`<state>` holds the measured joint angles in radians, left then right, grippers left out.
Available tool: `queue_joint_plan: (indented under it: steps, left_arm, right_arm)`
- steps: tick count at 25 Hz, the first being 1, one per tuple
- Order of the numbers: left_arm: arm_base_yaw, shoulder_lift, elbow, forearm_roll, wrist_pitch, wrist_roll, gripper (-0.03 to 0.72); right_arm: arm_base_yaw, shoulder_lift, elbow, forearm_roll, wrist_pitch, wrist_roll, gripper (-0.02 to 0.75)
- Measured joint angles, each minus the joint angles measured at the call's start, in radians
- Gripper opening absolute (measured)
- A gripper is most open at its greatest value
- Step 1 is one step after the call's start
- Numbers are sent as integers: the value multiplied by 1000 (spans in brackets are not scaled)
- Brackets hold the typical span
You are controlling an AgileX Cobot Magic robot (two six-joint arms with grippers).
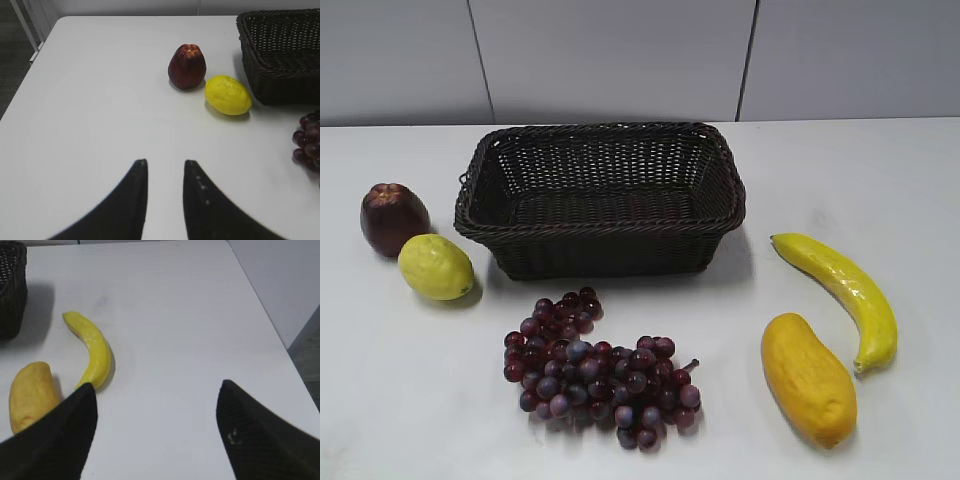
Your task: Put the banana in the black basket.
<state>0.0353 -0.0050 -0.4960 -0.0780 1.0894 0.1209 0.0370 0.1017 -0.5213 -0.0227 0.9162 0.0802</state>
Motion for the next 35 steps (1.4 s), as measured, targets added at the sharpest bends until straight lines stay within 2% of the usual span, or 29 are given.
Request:
queue_joint_plan:
  steps: [5,9,17,22,26,35]
  left_arm:
    - [0,0,0,0,0,0,239]
    - [0,0,0,0,0,0,239]
    - [0,0,0,0,0,0,239]
    - [0,0,0,0,0,0,239]
    - [0,0,0,0,0,0,239]
    - [0,0,0,0,0,0,239]
  right_arm:
    - [0,152,-2,0,-232,0,592]
    - [0,319,-2,1,-333,0,592]
    - [0,728,-22,3,-347,-1,592]
    - [0,985,-131,9,-327,-18,592]
    - [2,1161,-253,74,-272,-63,592]
    - [124,1424,-400,124,-223,-109,592]
